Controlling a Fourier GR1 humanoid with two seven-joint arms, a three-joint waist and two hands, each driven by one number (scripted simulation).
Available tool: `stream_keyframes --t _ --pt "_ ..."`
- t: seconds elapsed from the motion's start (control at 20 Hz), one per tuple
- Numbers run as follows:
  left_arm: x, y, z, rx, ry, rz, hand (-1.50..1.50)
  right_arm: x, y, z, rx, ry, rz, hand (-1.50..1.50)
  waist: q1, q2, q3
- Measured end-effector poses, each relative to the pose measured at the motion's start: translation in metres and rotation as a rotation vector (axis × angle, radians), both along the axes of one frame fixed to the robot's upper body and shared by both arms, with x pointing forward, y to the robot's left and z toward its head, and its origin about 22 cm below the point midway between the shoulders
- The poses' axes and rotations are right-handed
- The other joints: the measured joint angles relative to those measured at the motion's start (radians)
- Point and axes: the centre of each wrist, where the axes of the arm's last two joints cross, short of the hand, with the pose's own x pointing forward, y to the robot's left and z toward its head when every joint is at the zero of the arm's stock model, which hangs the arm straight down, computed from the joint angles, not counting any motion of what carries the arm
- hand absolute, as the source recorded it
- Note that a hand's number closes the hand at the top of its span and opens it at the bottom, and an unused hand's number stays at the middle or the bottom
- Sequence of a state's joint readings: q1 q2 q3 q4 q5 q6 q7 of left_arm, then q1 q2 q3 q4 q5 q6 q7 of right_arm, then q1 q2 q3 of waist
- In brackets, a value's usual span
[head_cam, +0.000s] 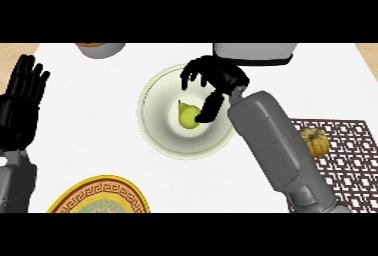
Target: Pick the pear from the placemat and place it in the bowl
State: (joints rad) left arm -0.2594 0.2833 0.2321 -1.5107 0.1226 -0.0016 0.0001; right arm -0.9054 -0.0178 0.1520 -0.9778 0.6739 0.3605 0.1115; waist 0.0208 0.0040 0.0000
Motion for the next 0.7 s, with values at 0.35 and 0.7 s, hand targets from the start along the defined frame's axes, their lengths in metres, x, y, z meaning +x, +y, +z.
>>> stream_keyframes --t 0.35,0.7 --pt "0.009 -0.005 0.005 -0.002 -0.002 -0.005 0.00 0.004 -0.006 -0.026 0.284 0.050 -0.047 -1.50 0.005 0.003 0.000" --pt "0.010 -0.006 -0.002 0.003 -0.002 -0.001 0.00 0.025 -0.038 -0.015 0.523 -0.054 -0.205 -1.50 -0.001 0.003 0.000"
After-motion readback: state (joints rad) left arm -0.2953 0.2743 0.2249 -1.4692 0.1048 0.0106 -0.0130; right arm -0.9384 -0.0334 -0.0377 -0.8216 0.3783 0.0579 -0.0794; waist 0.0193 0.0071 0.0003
